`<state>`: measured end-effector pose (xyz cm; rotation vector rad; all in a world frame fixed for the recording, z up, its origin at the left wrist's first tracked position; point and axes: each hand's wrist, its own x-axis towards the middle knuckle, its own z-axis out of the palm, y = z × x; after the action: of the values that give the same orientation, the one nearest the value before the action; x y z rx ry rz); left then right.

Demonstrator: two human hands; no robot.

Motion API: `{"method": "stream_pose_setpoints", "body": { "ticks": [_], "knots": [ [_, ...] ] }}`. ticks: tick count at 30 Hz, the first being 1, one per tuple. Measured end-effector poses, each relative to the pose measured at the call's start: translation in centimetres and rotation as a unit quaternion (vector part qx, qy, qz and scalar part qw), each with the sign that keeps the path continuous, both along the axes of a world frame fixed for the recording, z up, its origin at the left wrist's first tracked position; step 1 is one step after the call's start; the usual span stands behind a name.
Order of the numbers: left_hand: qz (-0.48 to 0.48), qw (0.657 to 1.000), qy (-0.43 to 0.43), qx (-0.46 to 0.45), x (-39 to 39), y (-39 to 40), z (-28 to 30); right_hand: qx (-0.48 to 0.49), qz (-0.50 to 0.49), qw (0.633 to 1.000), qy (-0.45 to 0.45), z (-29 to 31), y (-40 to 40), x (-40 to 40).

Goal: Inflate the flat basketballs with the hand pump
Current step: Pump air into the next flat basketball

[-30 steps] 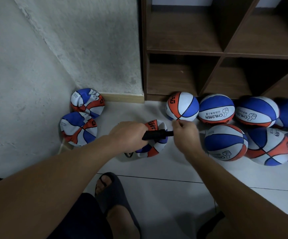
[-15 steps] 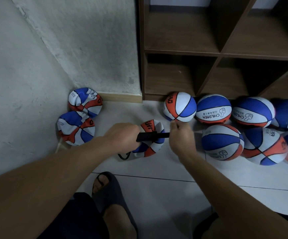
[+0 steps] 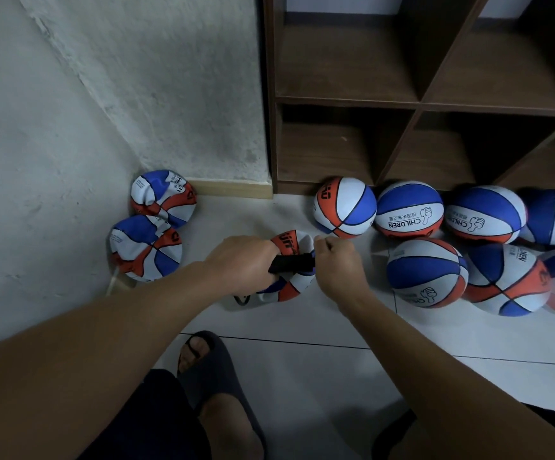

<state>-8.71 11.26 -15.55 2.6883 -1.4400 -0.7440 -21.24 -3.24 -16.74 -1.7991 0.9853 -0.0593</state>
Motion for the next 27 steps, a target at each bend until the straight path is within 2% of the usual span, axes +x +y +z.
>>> {"method": "stream_pose_setpoints", "body": {
  "ticks": [3,9,17,27],
  "knots": [
    [0.021,1.000,0.018,-0.014,0.4,0.3,0.0,-0.018,-0.004,1.000,0.016,1.0,-2.0,-0.2],
    [0.043,0.999,-0.012,-0.003,1.8,1.5,-0.1,0.000,-0.101,0.994,0.044,1.3,-8.3,-1.2],
    [0.037,0.999,0.014,-0.002,0.3,0.8,-0.7,-0.071,-0.049,0.996,0.006,0.4,-1.7,-0.5],
    [0.014,1.000,0.014,-0.005,-0.3,0.1,-0.8,-0.011,-0.026,1.000,0.000,-0.6,0.4,0.2]
  ]
}}
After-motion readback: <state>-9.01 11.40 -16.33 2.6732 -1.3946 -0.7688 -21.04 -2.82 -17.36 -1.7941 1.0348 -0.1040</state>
